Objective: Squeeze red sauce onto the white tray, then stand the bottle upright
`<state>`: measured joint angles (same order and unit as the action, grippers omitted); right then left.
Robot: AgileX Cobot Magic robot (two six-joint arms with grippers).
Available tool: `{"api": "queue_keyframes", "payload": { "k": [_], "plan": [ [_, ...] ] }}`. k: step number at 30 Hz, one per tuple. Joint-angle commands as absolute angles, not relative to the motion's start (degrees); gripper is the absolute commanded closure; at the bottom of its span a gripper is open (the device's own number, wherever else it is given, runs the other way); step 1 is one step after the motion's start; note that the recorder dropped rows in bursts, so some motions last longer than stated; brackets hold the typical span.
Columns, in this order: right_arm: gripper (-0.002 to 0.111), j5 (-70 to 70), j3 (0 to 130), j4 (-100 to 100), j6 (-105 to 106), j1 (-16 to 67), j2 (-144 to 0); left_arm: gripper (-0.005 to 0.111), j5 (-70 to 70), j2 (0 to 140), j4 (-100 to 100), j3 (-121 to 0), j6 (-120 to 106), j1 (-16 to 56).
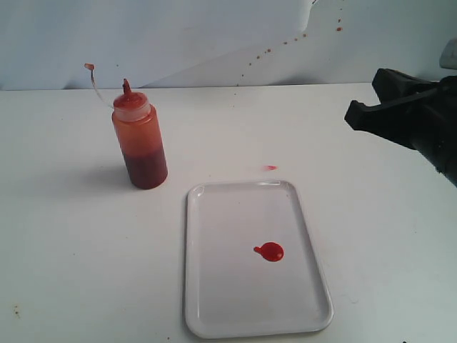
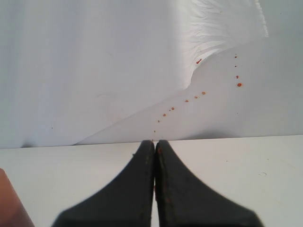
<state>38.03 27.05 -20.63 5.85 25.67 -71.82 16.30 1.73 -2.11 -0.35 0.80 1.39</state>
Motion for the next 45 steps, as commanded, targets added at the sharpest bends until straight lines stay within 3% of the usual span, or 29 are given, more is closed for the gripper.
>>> {"api": "queue_keyframes", "payload": {
  "k": [1, 45],
  "plan": [
    [0.108, 38.3, 26.8, -20.6, 5.7, 25.1, -71.7, 0.106, 16.1, 2.0, -1.8, 0.0, 1.5, 1.4],
    [0.108, 37.1, 26.8, -20.6, 5.7, 25.1, -68.9, 0.106, 16.1, 2.0, -1.8, 0.0, 1.5, 1.4]
  ]
}}
